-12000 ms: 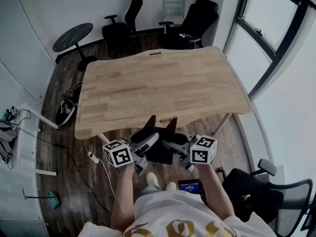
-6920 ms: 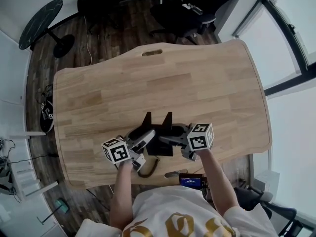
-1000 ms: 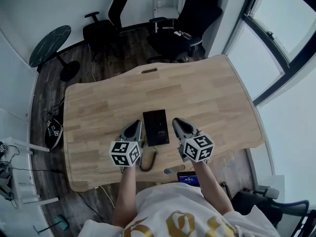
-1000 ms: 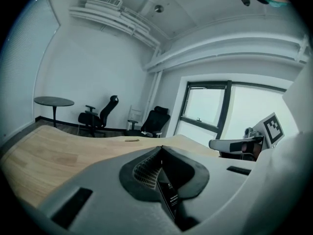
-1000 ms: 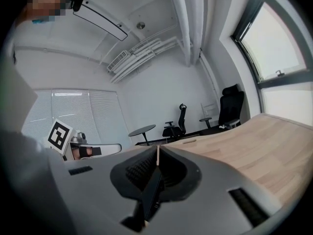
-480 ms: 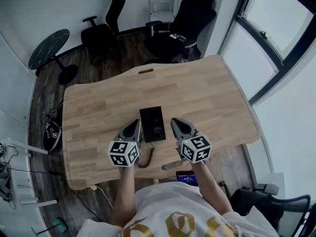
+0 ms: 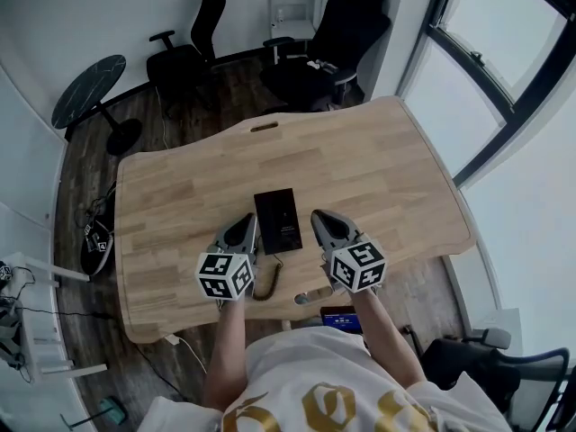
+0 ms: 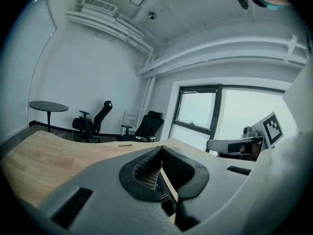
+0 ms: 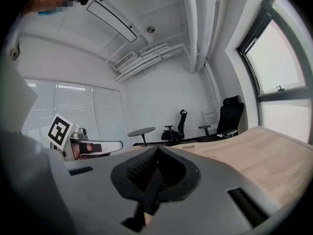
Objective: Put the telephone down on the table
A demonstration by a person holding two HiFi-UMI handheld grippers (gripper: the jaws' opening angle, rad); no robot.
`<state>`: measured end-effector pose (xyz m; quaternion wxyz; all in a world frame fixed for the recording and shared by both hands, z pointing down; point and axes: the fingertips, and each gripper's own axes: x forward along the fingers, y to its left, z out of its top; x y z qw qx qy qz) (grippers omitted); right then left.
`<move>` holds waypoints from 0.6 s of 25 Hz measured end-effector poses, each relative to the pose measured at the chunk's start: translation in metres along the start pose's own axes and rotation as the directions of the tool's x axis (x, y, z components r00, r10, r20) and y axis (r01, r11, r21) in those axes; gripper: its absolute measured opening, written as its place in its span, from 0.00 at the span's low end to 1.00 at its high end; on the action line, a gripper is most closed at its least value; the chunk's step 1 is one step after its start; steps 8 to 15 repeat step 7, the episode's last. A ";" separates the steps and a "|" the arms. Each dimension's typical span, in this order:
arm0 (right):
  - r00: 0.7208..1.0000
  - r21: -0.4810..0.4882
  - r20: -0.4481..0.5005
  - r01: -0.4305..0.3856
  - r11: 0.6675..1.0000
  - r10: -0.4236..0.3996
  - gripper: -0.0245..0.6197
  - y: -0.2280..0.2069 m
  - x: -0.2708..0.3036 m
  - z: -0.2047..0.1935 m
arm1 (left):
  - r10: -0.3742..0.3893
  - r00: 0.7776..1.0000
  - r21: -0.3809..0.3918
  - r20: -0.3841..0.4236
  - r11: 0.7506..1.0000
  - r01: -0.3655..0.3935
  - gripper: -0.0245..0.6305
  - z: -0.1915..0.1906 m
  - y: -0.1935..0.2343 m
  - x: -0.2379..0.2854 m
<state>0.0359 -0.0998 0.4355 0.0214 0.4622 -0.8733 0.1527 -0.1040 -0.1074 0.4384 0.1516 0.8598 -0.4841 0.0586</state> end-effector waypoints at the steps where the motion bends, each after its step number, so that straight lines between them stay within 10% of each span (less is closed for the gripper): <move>1: 1.000 -0.004 0.002 -0.003 1.000 0.003 0.06 0.000 0.001 0.001 | -0.002 1.000 0.002 0.004 1.000 0.002 0.05 0.002 0.000 0.000; 15: 1.000 -0.009 0.000 -0.008 1.000 0.008 0.06 -0.002 0.003 0.000 | -0.005 1.000 -0.002 0.008 1.000 0.005 0.05 0.002 0.001 0.003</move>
